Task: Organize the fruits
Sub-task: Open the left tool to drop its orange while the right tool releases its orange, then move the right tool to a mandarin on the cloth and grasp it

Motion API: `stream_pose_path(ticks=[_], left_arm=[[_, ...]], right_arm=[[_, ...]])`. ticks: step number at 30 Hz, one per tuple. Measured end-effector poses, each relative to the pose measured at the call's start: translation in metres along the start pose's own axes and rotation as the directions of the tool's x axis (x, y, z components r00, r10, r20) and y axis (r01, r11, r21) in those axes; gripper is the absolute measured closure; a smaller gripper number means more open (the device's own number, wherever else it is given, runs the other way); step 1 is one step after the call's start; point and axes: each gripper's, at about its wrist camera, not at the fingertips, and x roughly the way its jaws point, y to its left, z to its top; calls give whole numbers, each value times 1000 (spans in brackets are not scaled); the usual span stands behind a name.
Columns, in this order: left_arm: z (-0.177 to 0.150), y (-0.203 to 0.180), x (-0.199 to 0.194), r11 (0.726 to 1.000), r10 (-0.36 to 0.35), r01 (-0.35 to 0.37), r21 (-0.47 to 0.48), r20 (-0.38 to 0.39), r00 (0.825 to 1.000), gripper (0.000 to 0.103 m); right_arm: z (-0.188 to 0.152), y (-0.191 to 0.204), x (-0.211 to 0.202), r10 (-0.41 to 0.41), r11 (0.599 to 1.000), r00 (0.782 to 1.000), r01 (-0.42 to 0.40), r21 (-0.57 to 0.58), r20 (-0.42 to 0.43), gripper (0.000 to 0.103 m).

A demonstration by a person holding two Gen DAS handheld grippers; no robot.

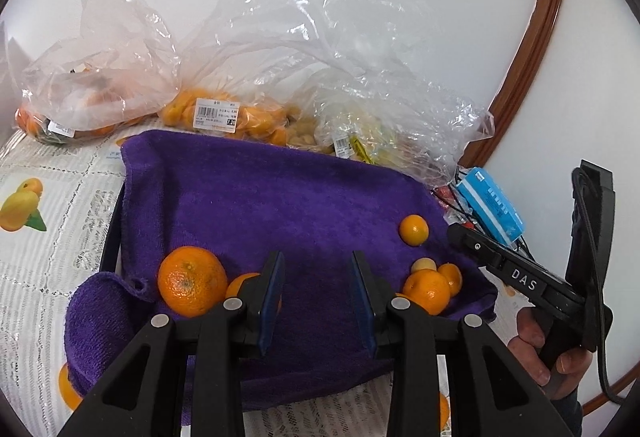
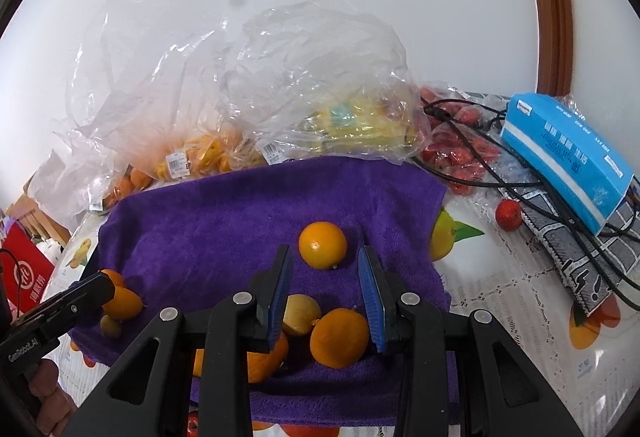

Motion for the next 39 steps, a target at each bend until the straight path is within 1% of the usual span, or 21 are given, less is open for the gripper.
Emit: stream_pose_path(ticks=[2,5,8,11,15,18,23,26,29,32,34,39], left_arm=[[0,-1,-2,1000,7,-7,8,8,1000,68],[0,-3,-1,1000,23,-23,16,2,1000,68],[0,-7,-3,999,36,-36,30,10,999,67],[-2,-11,-4,998,52,-52,46,11,999,66],[-3,-14,-7,997,53,-54,58,17,998,66],[-5,-14,-13,996,63,-65,65,28,998,66],[-15,-6,-28,994,91,-93,63,43,995,63],[-22,0,-36,993,106,-108,52,38,994,63],[-28,2,-45,991,120,-123,50,51,991,62],[-36,6,-49,987,148,-150,49,37,988,62],[-39,9,-51,987,152,-153,50,26,988,62],[-47,12,-62,984,168,-170,52,29,985,62]], right_arm=[[0,6,-7,6,1000,1000,-6,-16,15,68],[0,17,-16,15,999,999,-13,-53,45,68],[-2,25,-21,12,997,999,-8,-83,45,68],[-7,31,-26,30,995,999,-26,-101,43,68],[-17,40,-35,15,990,999,-8,-143,50,68],[-27,41,-44,25,990,998,-17,-143,56,68],[-50,38,-59,66,994,998,-64,-84,21,68],[-64,40,-65,68,995,998,-68,-67,-11,68],[-75,44,-70,61,995,998,-63,-72,-36,68],[-86,49,-75,74,995,996,-78,-65,-53,68],[-93,51,-78,92,994,993,-96,-54,-74,68],[-106,54,-82,143,989,984,-145,-20,-106,68]])
